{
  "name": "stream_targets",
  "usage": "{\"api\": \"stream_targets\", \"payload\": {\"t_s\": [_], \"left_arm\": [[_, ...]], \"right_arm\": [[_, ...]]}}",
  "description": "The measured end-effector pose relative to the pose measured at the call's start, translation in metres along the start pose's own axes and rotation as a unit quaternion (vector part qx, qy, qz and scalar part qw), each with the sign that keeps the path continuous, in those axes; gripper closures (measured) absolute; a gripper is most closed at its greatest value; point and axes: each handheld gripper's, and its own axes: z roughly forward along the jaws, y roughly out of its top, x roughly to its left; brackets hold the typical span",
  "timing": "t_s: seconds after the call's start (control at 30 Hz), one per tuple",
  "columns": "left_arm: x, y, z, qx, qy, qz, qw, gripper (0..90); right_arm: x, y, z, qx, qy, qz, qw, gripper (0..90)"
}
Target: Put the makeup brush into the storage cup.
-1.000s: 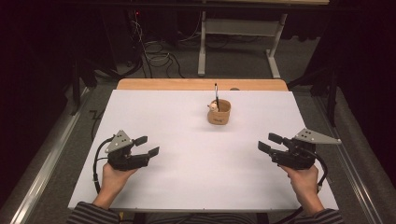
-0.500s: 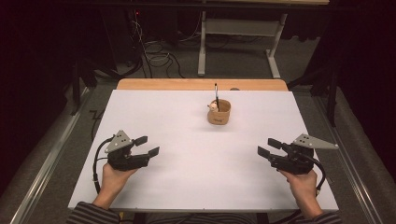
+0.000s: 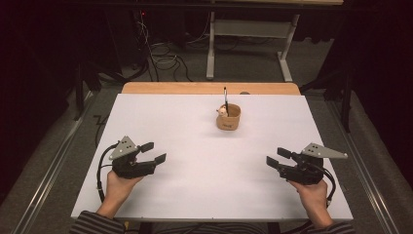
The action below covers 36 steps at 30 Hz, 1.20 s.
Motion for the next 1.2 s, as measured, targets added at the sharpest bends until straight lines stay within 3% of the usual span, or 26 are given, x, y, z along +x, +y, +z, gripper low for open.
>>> {"api": "stream_targets", "payload": {"t_s": [0.67,1.2], "left_arm": [[-0.002,0.000,0.000,0.000,-0.002,0.001,1.0000,34.8],[-0.003,0.000,0.001,0.002,-0.004,0.004,1.0000,34.9]], "right_arm": [[-0.002,-0.013,0.014,0.012,-0.004,-0.003,0.9999,38.4],[0.000,-0.018,0.017,0.012,-0.022,-0.011,0.9996,38.7]]}}
